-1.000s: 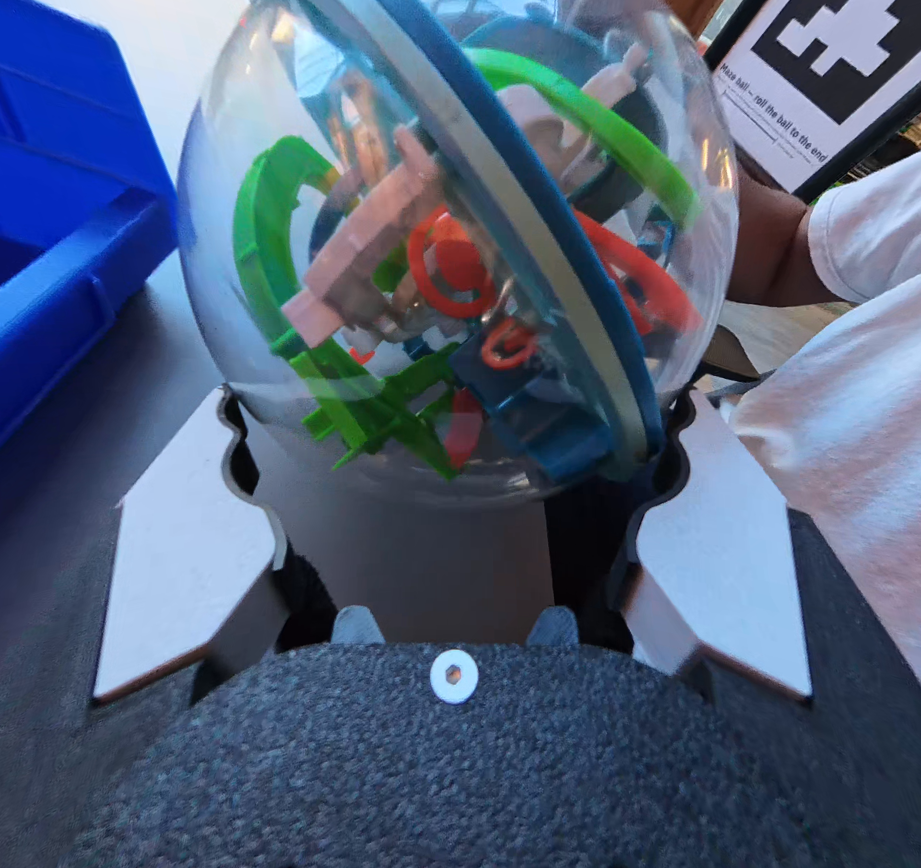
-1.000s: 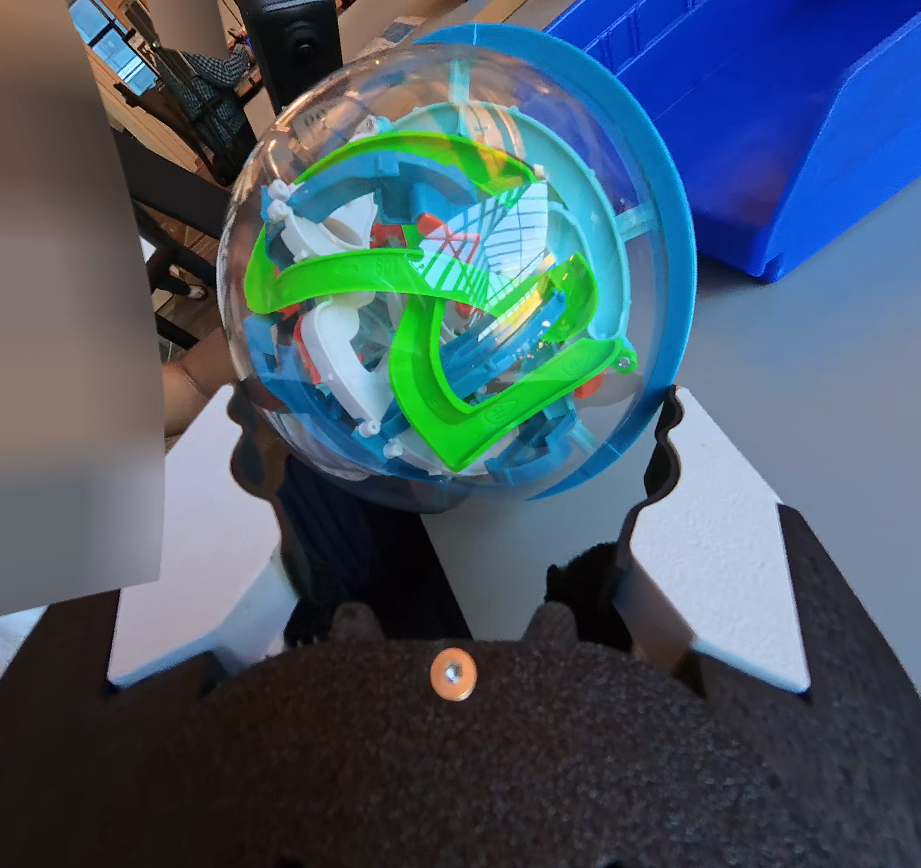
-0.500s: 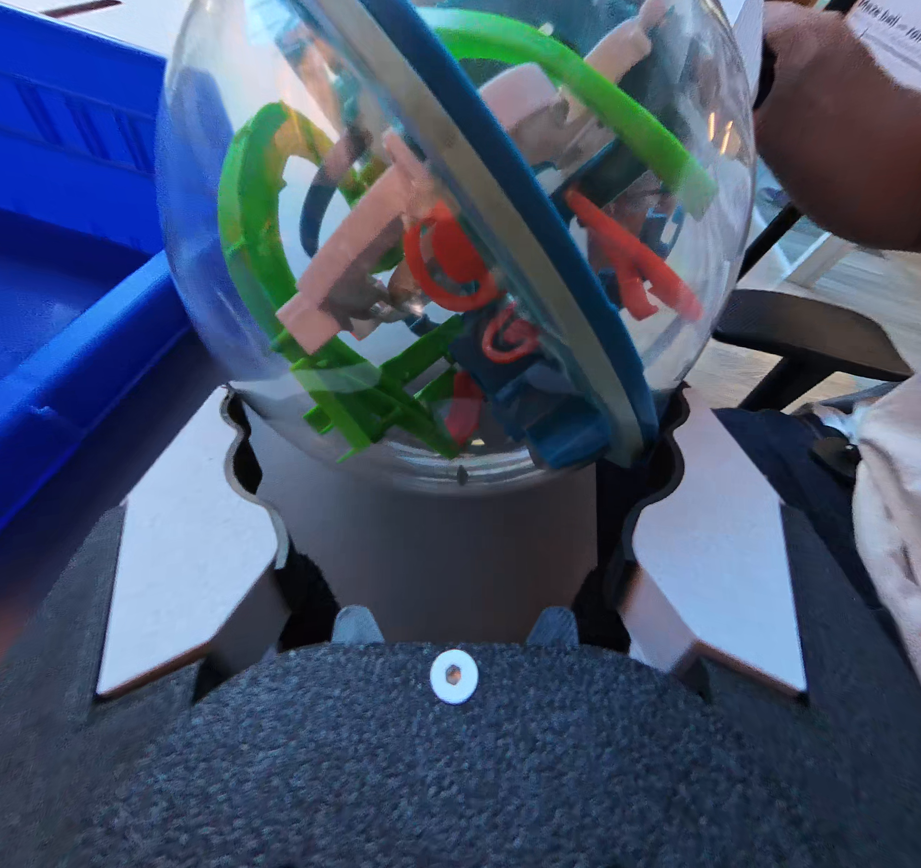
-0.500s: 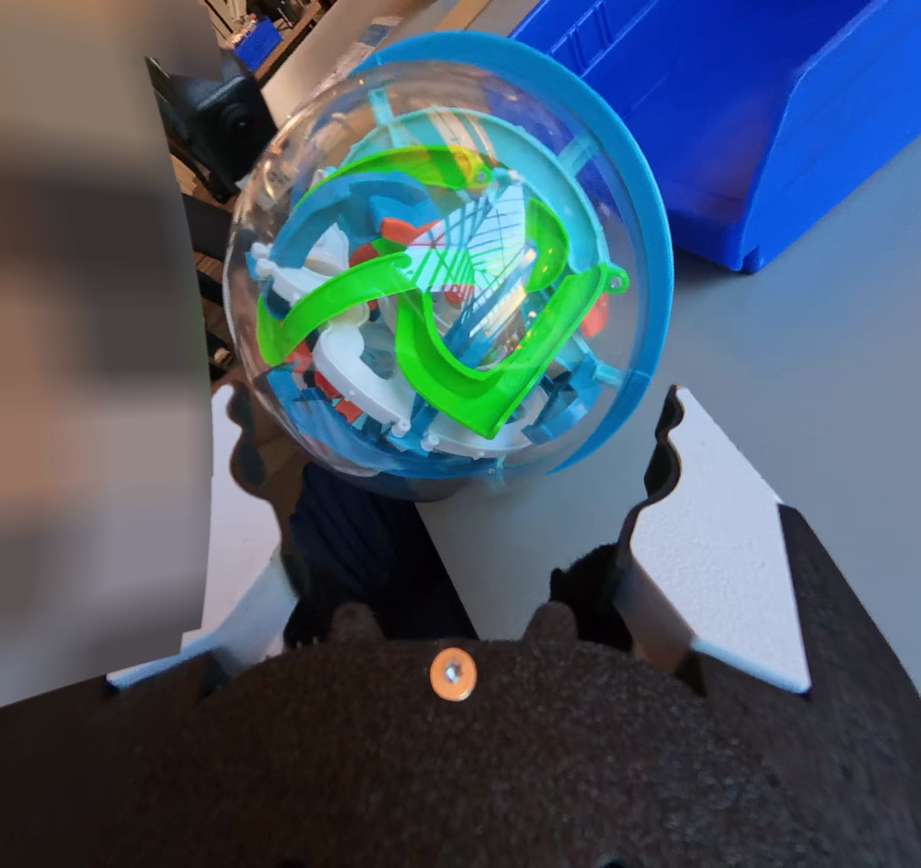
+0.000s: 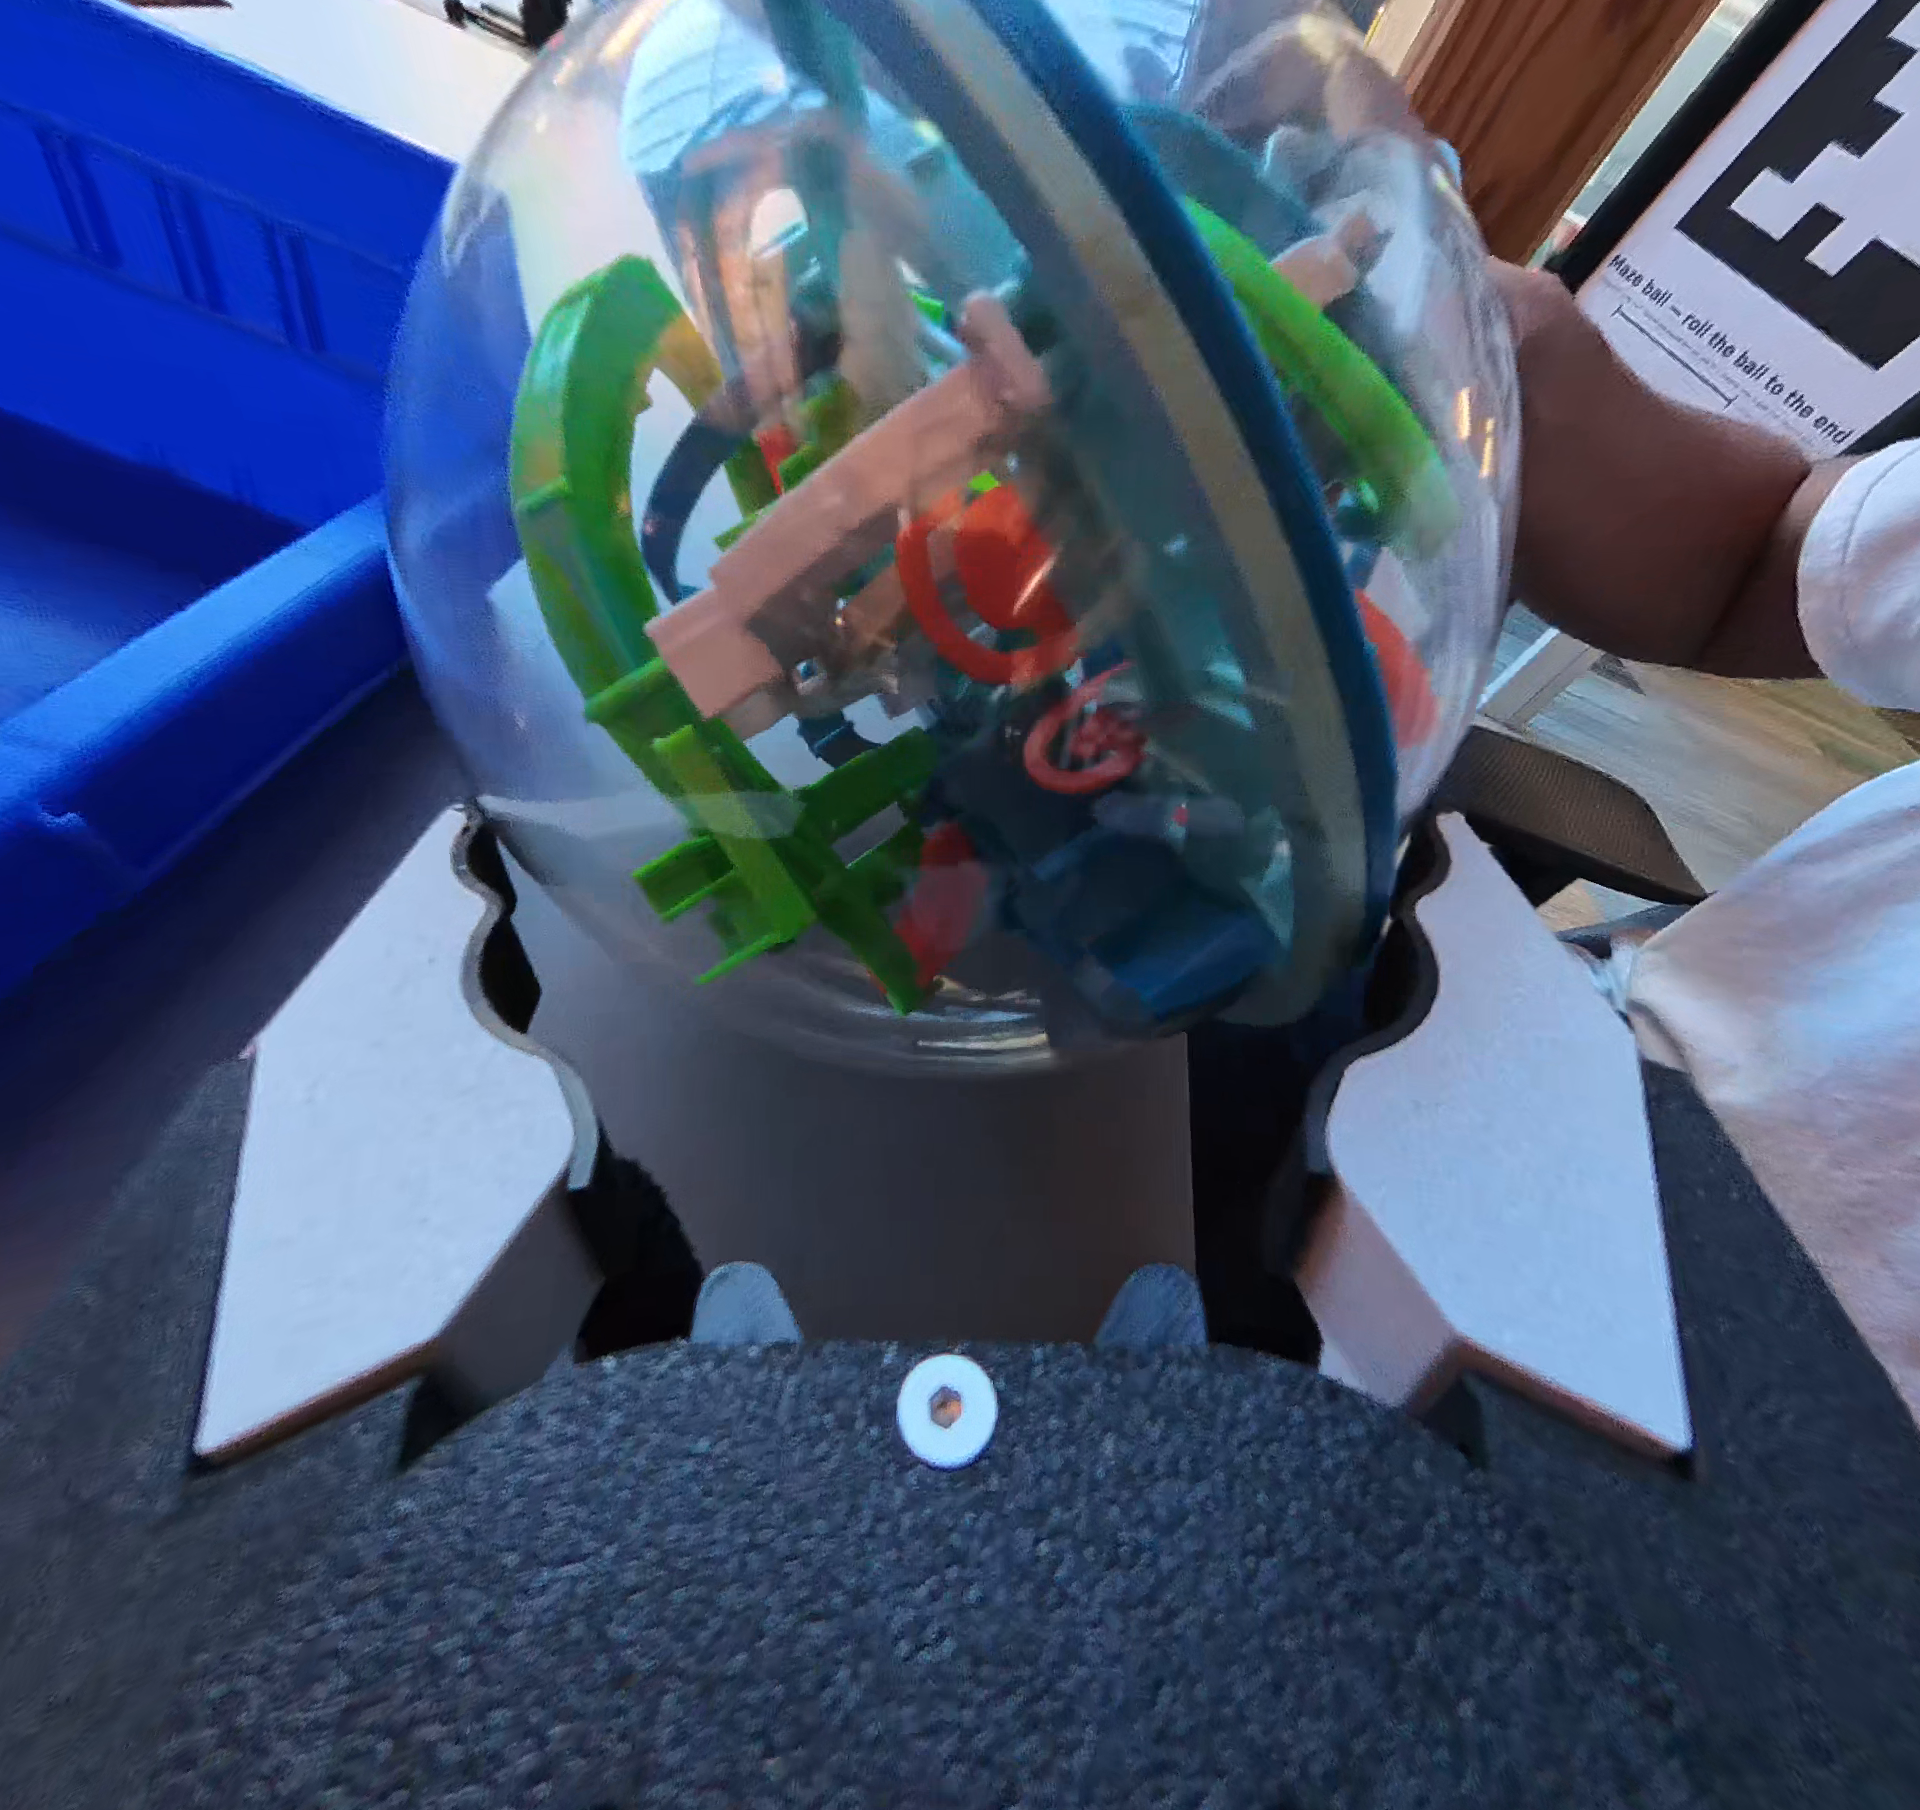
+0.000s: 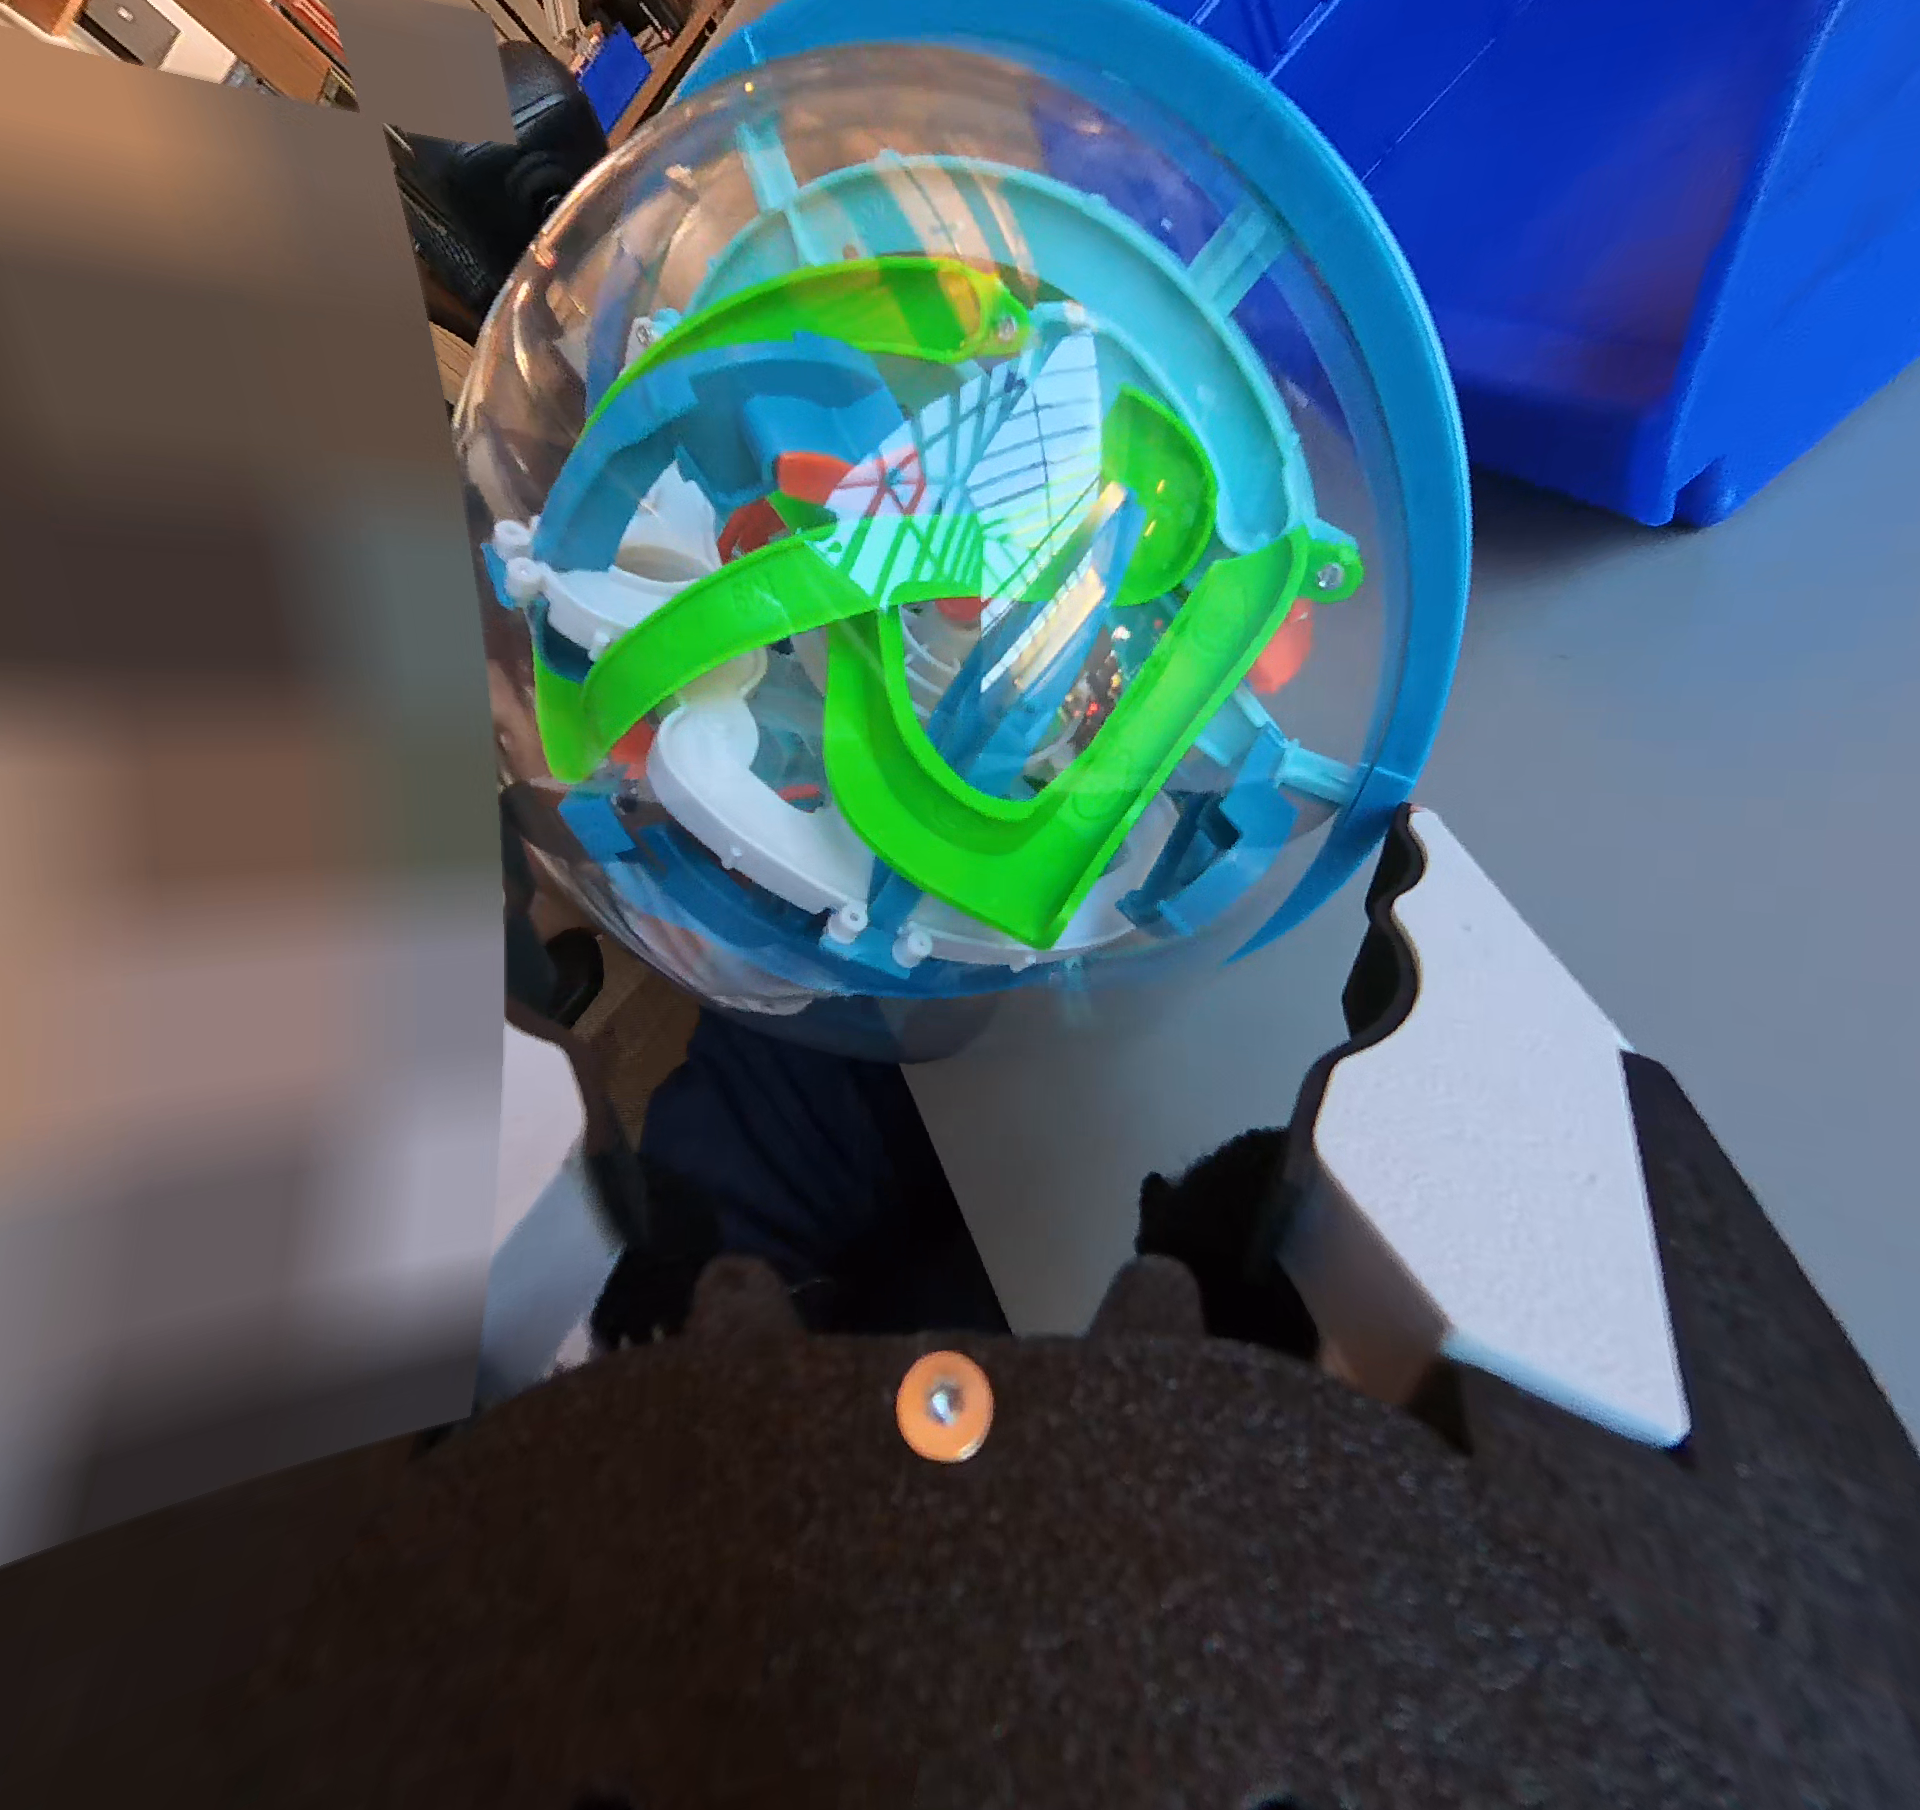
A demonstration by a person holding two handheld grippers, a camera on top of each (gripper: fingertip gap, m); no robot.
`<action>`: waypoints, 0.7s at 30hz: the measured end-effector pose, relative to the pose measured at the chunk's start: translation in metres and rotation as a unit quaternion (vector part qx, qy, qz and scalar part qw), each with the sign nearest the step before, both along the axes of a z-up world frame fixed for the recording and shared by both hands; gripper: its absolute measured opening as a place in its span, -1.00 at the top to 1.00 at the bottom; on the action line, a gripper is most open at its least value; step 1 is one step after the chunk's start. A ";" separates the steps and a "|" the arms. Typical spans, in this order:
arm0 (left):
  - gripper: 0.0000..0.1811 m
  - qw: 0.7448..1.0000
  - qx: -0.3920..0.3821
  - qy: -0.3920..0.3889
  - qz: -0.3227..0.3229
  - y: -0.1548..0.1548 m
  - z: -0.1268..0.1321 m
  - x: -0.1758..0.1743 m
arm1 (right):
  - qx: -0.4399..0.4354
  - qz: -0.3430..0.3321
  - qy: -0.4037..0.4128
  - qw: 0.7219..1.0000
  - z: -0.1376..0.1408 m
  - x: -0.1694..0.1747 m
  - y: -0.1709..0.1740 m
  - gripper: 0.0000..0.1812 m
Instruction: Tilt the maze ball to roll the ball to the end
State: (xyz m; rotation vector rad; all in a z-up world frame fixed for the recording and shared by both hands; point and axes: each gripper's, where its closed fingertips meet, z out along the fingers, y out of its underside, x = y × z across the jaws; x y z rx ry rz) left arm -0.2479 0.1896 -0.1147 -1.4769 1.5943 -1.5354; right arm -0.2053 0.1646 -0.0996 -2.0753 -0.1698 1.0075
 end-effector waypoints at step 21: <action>-0.73 0.997 0.069 -0.003 0.029 0.007 -0.001 -0.006 | 0.007 0.034 -0.033 0.999 0.014 -0.006 0.019 -0.70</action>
